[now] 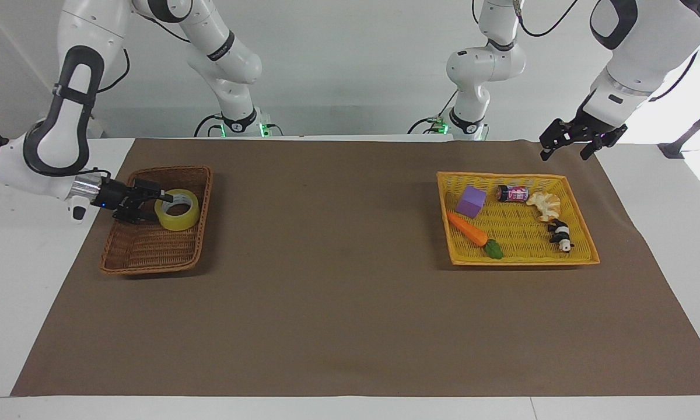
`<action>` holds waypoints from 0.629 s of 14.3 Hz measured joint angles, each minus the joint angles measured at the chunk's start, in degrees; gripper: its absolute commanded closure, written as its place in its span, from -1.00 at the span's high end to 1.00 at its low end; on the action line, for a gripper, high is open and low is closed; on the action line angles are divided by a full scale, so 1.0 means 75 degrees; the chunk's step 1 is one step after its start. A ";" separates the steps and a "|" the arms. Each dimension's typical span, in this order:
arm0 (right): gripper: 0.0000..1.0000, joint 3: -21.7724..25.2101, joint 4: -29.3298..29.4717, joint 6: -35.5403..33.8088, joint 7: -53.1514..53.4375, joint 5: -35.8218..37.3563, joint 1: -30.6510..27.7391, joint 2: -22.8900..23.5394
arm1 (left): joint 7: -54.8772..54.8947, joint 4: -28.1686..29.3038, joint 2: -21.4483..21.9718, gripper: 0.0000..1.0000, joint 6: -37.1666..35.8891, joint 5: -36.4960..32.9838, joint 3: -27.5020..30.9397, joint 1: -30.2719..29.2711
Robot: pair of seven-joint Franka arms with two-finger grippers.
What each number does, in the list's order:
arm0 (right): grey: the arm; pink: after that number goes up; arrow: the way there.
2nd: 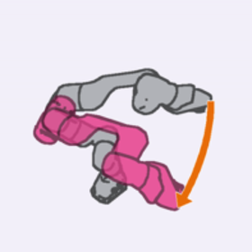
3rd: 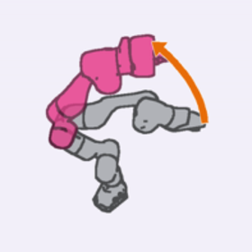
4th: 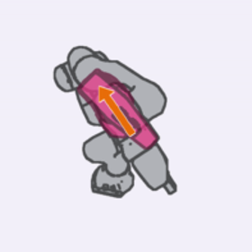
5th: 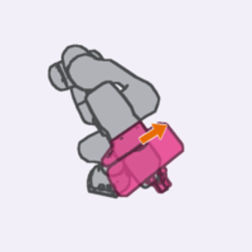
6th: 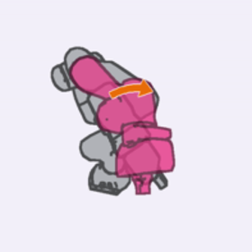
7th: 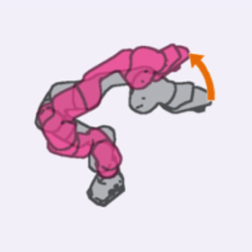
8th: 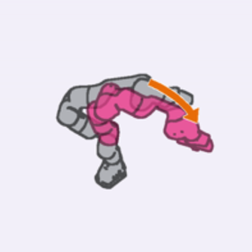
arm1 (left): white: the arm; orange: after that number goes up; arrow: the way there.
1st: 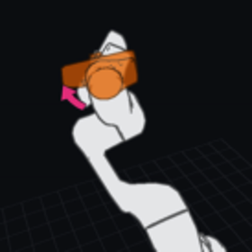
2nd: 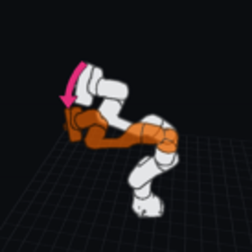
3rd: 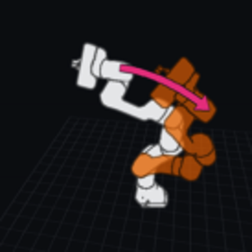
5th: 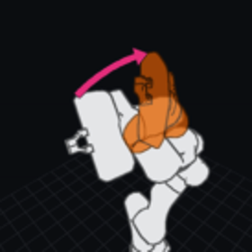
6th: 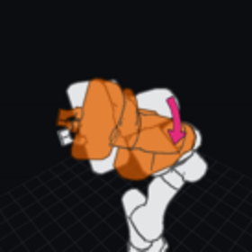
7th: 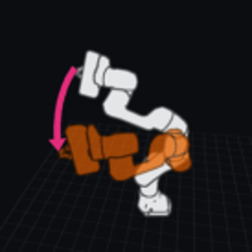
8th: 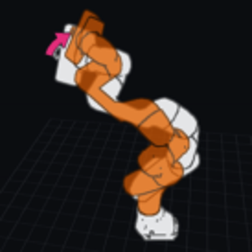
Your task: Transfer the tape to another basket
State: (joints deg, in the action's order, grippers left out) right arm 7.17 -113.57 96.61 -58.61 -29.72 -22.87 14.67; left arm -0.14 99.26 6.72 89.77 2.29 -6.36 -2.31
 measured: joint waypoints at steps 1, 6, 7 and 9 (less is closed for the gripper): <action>1.00 -0.0004 0.0031 0.0152 0.0002 0.0360 0.0111 -0.0140 | 0.0000 -0.0055 -0.0009 0.99 -0.0050 -0.0010 0.0007 -0.0003; 1.00 -0.0034 0.0343 0.0581 0.0977 0.2252 0.1301 -0.1221 | 0.0000 -0.0280 -0.0106 0.99 -0.0264 -0.0181 0.0028 -0.0028; 1.00 -0.0049 0.0388 0.0581 0.1215 0.2386 0.1473 -0.1413 | 0.0000 -0.0245 -0.0119 0.99 -0.0264 -0.0191 0.0033 -0.0030; 1.00 -0.0061 0.0525 0.0537 0.1681 0.2665 0.1731 -0.1723 | 0.0000 -0.0183 -0.0125 0.99 -0.0264 -0.0197 0.0056 -0.0033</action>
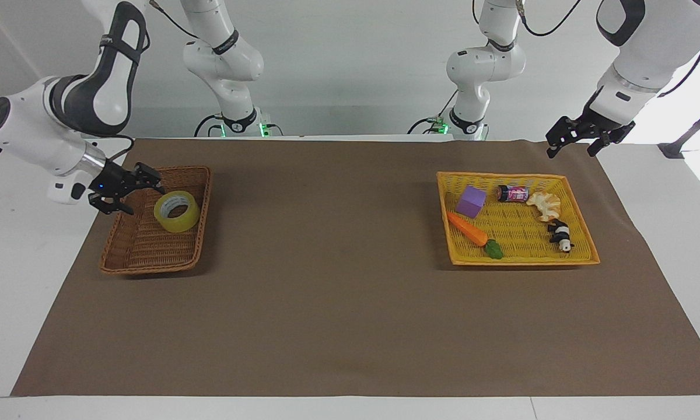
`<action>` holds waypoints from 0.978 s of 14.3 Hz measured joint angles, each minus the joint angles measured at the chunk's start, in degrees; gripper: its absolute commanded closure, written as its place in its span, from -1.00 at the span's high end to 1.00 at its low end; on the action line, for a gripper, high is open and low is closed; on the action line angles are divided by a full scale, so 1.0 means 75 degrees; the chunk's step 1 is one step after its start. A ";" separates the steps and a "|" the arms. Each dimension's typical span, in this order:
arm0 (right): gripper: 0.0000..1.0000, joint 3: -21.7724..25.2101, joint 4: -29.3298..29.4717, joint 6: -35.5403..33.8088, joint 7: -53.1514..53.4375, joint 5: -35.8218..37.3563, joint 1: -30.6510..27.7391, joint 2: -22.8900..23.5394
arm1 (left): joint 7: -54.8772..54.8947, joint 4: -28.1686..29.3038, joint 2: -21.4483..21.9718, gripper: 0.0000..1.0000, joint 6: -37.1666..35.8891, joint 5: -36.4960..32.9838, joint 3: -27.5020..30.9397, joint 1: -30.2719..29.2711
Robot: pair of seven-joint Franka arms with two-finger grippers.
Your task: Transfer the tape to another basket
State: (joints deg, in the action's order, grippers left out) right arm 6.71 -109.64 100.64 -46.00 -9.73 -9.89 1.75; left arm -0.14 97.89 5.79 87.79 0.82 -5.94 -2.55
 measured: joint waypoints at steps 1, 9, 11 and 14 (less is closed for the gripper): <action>1.00 -0.0001 0.0127 -0.0115 0.0418 0.0235 0.0122 -0.0136 | 0.0000 0.0004 0.0000 0.99 0.0000 -0.0001 0.0007 -0.0002; 1.00 -0.0020 0.2610 -0.2344 0.4339 0.1005 0.0639 -0.0284 | 0.0000 0.0004 0.0000 0.99 -0.0002 -0.0006 0.0010 -0.0002; 1.00 -0.0020 0.2812 -0.2505 0.4414 0.1059 0.0669 -0.0246 | 0.0000 0.0004 0.0000 0.99 -0.0002 -0.0006 0.0010 -0.0002; 1.00 0.0009 0.2826 -0.2542 0.4544 0.1194 0.1049 -0.0193 | 0.0000 0.0004 0.0000 0.99 -0.0002 -0.0006 0.0010 -0.0002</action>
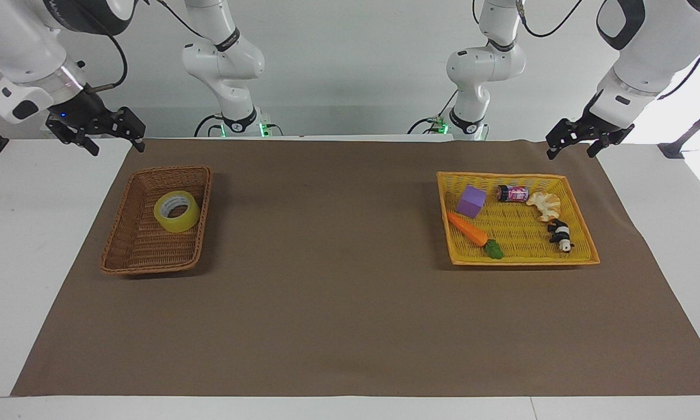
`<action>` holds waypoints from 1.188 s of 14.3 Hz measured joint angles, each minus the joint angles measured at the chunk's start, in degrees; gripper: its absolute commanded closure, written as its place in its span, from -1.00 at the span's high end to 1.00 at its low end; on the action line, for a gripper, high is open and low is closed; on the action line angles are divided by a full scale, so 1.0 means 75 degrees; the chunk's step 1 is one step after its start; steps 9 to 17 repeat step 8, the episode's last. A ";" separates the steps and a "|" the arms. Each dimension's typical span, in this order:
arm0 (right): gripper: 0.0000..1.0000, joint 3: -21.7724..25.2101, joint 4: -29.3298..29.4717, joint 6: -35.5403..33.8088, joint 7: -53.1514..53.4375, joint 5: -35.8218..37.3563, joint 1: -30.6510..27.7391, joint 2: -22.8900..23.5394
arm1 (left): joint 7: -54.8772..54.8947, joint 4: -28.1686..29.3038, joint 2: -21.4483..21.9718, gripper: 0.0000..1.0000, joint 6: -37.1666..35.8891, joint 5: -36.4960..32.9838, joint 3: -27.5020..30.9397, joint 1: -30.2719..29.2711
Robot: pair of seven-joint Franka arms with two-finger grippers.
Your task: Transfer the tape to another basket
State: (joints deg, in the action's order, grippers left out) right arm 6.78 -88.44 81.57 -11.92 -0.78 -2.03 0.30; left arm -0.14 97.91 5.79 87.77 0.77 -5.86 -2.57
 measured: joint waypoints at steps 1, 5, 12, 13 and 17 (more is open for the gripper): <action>1.00 0.0010 0.0009 0.0000 0.0141 0.0023 0.0119 0.0023 | 0.0000 0.0000 0.0000 0.99 0.0000 0.0000 0.0000 0.0000; 1.00 0.0176 0.0080 -0.0003 0.0403 0.0041 0.0310 0.0034 | 0.0000 0.0000 0.0000 0.99 0.0000 0.0000 0.0000 0.0000; 1.00 0.0267 0.0104 -0.0064 0.0403 0.0042 0.0313 0.0023 | 0.0000 0.0000 0.0000 0.99 0.0000 -0.0001 0.0000 0.0000; 1.00 0.0267 0.0104 -0.0064 0.0403 0.0042 0.0313 0.0023 | 0.0000 0.0000 0.0000 0.99 0.0000 -0.0001 0.0000 0.0000; 1.00 0.0267 0.0104 -0.0064 0.0403 0.0042 0.0313 0.0023 | 0.0000 0.0000 0.0000 0.99 0.0000 -0.0001 0.0000 0.0000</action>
